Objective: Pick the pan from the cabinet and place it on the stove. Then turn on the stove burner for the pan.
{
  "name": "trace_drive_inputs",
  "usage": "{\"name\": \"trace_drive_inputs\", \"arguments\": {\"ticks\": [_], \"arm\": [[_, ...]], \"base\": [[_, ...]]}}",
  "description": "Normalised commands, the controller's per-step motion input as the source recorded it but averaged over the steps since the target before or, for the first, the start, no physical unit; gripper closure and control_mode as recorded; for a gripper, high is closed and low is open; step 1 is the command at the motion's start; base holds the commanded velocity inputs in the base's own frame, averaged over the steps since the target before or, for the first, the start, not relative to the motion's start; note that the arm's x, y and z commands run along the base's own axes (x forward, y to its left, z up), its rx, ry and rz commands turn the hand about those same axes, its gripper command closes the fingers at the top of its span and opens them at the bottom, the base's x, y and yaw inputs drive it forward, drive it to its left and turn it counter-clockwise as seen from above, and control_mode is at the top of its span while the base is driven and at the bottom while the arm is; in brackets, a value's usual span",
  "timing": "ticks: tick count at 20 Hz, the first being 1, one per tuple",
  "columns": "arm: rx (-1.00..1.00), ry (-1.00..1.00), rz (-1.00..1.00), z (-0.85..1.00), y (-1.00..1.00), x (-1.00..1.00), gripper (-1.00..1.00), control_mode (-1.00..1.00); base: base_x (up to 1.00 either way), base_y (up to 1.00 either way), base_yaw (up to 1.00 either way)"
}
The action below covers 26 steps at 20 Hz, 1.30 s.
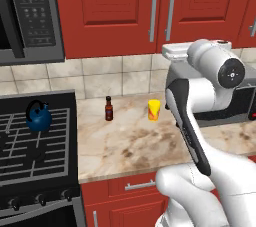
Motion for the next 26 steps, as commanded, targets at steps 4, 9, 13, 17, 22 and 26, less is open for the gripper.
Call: {"name": "trace_drive_inputs", "arguments": {"ticks": [4,9,13,17,22,26], "arm": [[0.00,-0.09,0.02,0.16,-0.02,0.27,-1.00,-1.00],[0.00,-0.16,0.11,0.20,-0.08,0.12,-1.00,-1.00],[0.00,-0.13,0.09,0.15,-0.02,0.03,-1.00,-1.00],[0.00,-0.05,0.00,0.13,0.00,0.22,-1.00,-1.00],[0.00,-0.01,0.00,0.10,0.00,0.34,-1.00,-1.00],[0.00,0.00,0.00,0.04,0.00,0.37,-1.00,-1.00]], "base": [[0.00,0.00,0.00],[0.00,0.00,0.00],[0.00,0.00,0.00],[0.00,0.00,0.00],[0.00,0.00,0.00],[0.00,0.00,0.00]]}}
